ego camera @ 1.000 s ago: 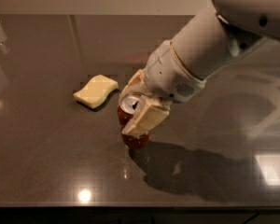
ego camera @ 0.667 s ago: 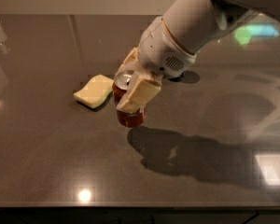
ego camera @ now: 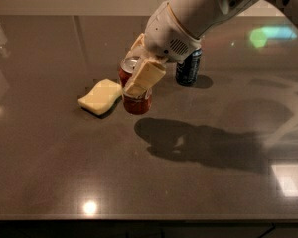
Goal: Move coke can near sponge
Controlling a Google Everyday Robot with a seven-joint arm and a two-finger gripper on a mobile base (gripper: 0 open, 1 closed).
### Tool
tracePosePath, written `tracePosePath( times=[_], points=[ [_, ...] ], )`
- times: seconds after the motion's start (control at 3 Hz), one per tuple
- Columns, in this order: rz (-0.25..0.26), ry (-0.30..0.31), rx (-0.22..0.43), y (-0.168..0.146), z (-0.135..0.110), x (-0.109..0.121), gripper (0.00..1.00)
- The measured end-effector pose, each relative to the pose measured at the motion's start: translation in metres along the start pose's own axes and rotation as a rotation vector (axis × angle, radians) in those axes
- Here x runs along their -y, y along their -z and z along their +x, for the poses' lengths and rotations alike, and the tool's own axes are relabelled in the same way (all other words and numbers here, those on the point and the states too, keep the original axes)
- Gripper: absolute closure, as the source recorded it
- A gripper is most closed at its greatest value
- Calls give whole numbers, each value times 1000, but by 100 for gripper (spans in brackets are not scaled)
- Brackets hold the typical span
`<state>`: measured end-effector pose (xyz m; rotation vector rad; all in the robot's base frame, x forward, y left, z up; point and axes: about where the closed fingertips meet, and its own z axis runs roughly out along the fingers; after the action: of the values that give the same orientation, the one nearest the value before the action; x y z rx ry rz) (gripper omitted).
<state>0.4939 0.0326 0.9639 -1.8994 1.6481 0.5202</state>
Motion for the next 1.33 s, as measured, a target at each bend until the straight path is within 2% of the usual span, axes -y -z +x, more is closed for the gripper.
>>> tracePosePath(
  times=[0.67,1.33],
  points=[
    [6,-57,8,-12,35,33,100],
    [-14,-75,29,-33,35,47,100]
  ],
)
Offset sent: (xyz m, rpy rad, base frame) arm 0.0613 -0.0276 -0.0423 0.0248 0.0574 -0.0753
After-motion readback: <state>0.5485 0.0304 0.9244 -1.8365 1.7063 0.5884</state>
